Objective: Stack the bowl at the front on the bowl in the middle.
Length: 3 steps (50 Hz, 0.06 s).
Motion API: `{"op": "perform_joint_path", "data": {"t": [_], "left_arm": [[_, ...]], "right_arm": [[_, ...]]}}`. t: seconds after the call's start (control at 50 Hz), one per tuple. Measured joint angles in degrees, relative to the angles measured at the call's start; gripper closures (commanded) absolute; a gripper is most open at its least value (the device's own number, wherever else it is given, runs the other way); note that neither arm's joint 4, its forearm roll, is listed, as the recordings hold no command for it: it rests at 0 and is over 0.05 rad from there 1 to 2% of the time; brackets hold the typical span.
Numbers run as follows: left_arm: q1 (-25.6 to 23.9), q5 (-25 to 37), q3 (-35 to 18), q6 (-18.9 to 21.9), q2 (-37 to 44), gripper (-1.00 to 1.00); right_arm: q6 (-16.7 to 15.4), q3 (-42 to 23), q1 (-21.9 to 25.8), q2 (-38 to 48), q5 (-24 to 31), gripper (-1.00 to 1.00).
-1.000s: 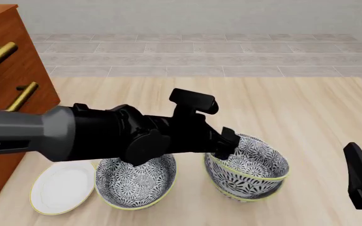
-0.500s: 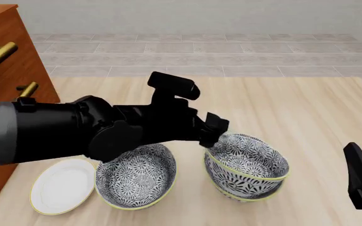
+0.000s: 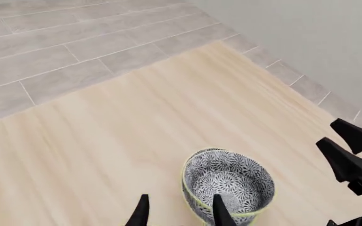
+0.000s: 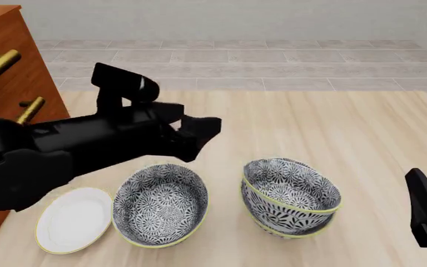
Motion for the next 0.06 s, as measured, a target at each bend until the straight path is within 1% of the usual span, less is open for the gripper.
{"op": "perform_joint_path", "data": {"t": [0.06], "left_arm": [[0.8,-0.2,1.5,0.4,-2.5,-1.0]], "right_arm": [[0.0,0.0,0.0,0.0,0.0,-1.0]]}}
